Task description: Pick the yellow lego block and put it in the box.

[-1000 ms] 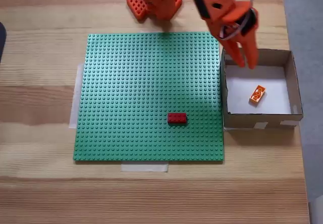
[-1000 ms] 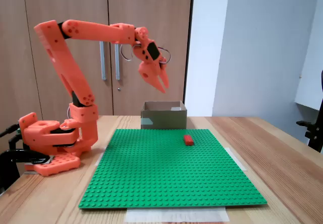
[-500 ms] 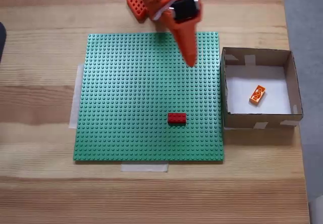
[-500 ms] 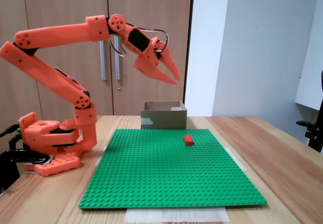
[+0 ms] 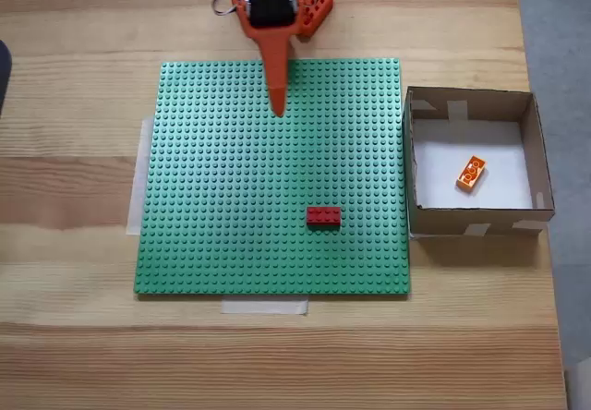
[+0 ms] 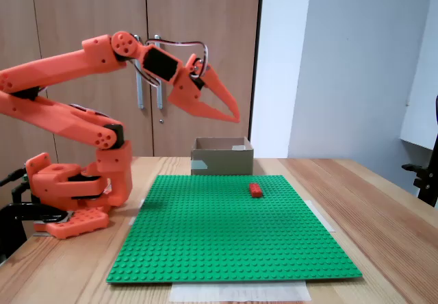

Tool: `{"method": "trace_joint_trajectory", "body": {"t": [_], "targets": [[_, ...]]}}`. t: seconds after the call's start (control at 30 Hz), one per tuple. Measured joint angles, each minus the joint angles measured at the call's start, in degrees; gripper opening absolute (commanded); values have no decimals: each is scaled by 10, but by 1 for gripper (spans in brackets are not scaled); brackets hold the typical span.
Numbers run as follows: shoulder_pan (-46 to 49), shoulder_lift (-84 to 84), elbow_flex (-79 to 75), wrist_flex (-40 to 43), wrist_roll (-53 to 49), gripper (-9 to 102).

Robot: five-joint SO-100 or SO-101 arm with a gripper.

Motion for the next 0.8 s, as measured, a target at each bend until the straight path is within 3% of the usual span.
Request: {"method": "trace_joint_trajectory", "body": {"t": [0.8], "targets": [[40,243,227,-8,46,-1]]}}
